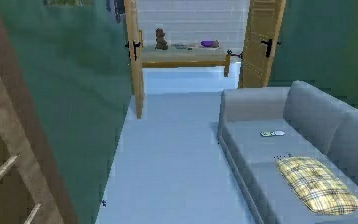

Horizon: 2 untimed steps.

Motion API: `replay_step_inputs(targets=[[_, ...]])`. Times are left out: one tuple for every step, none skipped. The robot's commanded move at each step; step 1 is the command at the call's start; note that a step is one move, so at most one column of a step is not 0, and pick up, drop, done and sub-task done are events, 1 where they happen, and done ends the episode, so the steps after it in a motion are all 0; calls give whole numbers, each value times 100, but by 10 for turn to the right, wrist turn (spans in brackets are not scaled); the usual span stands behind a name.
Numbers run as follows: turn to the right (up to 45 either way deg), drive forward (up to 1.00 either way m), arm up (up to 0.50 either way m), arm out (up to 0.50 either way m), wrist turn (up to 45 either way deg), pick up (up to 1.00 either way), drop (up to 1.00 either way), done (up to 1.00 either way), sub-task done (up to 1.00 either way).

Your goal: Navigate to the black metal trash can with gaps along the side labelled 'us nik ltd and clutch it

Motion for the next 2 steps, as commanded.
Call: replay_step_inputs(targets=[[0, 20, 0, 0, 0, 0, 0, 0, 0], [-30, 0, 0, 0, 0, 0, 0, 0, 0]])
